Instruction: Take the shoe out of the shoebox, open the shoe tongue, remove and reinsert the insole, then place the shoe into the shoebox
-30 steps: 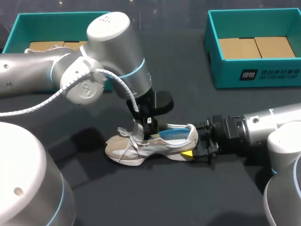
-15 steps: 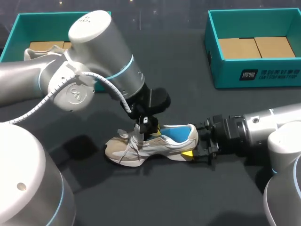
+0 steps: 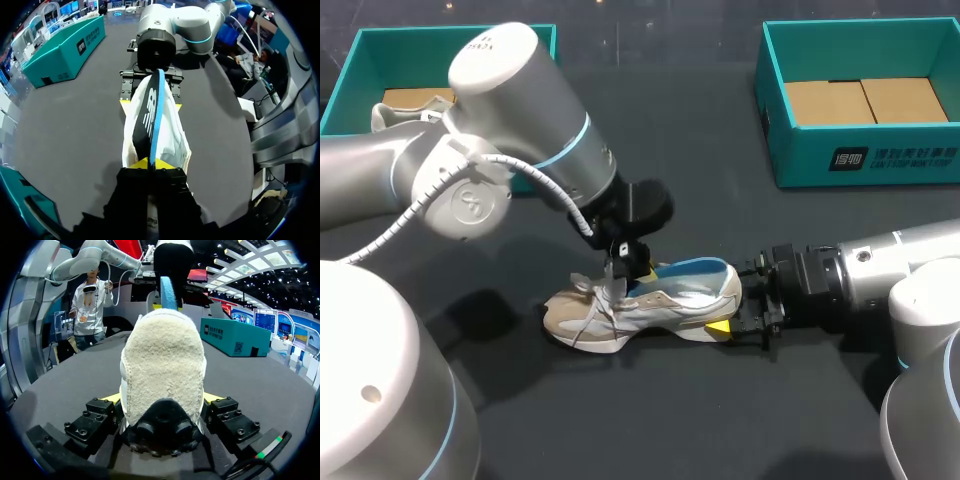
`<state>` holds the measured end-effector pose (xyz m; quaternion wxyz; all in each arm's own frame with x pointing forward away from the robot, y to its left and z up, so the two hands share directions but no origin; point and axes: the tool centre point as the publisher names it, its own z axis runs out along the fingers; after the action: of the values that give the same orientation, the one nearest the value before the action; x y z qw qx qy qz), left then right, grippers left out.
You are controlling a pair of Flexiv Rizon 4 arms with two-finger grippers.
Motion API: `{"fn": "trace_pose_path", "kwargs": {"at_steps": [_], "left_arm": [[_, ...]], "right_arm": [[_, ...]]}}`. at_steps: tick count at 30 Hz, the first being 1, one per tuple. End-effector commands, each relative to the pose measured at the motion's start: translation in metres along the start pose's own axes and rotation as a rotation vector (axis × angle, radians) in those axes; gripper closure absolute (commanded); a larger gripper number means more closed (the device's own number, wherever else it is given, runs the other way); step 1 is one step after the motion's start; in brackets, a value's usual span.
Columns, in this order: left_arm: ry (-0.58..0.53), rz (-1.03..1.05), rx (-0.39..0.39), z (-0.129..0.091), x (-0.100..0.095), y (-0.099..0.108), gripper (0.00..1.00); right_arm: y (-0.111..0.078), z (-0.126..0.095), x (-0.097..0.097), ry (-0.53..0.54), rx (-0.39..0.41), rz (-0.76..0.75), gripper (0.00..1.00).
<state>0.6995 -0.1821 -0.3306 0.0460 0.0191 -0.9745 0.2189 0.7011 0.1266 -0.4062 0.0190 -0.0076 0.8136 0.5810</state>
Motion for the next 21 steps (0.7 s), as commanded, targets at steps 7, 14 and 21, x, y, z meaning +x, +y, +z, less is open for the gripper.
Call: {"fn": "trace_pose_path", "kwargs": {"at_steps": [7, 14, 21], "left_arm": [[-0.083, -0.017, 0.016, -0.002, 0.002, -0.036, 1.00], [-0.111, -0.067, 0.010, 0.005, -0.004, -0.041, 1.00], [-0.107, -0.044, 0.038, -0.004, -0.002, -0.038, 0.59]], "right_arm": [[0.001, 0.000, 0.002, -0.001, 0.004, -0.001, 1.00], [0.001, 0.000, 0.002, -0.001, 0.004, -0.001, 1.00], [0.001, 0.000, 0.002, -0.001, 0.004, -0.001, 1.00]]}}
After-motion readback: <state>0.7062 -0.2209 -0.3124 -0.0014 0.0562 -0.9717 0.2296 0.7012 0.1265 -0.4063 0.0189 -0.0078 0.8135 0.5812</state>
